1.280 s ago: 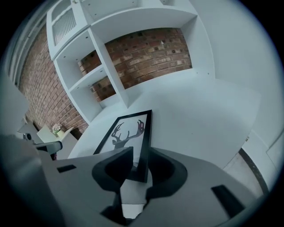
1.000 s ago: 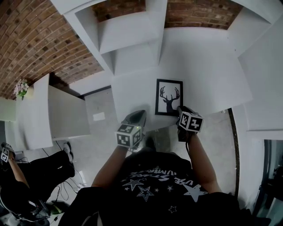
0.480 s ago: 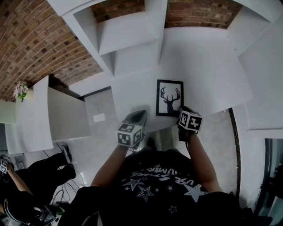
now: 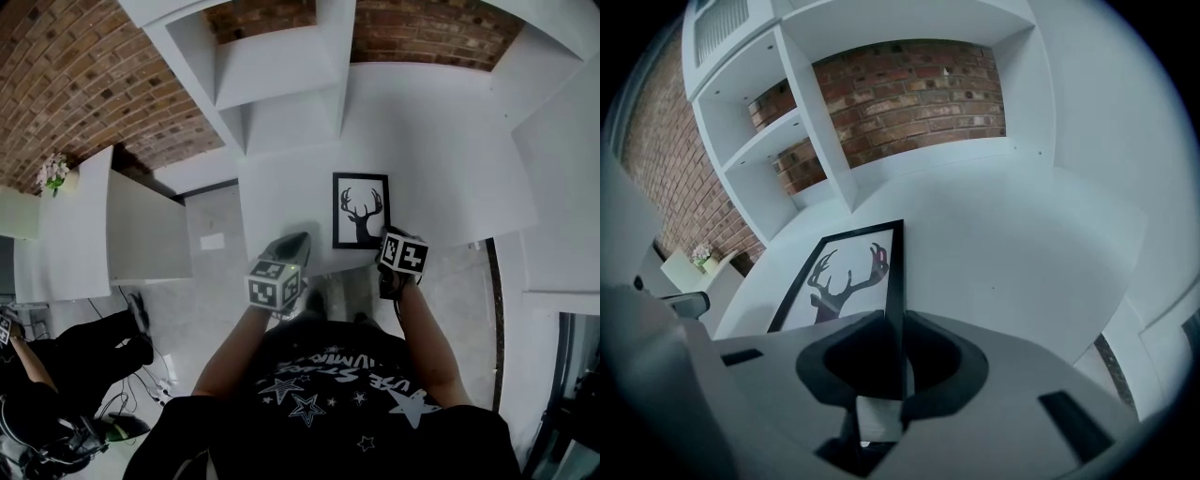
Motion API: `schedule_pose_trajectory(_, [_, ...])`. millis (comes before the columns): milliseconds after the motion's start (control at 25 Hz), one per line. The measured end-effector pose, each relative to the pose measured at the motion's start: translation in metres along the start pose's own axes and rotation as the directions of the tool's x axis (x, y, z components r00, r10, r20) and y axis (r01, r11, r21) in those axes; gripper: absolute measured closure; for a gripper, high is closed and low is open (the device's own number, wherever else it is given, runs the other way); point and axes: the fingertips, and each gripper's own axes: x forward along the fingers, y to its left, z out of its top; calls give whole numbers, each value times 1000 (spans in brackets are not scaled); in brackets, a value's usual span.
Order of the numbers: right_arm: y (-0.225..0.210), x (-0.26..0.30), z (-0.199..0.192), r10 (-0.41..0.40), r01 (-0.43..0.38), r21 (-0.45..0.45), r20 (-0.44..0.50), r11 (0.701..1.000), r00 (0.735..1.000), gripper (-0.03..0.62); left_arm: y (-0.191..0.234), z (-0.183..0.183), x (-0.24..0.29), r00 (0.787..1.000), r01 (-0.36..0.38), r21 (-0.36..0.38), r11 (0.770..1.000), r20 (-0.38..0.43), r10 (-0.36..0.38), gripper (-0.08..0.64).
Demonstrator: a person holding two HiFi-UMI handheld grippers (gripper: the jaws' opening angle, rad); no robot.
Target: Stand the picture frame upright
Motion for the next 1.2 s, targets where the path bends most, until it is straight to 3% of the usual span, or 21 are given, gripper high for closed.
schedule_pose_trajectory(840, [-20, -20, -19, 97, -103, -63, -85, 993, 992, 514, -39, -24, -15, 995, -100, -52, 994, 18, 102, 540])
schedule_pose_trajectory(1200, [-27, -34, -36, 134, -142, -68, -104, 988, 986, 514, -65, -52, -20, 995, -103, -86, 991, -27, 101, 540])
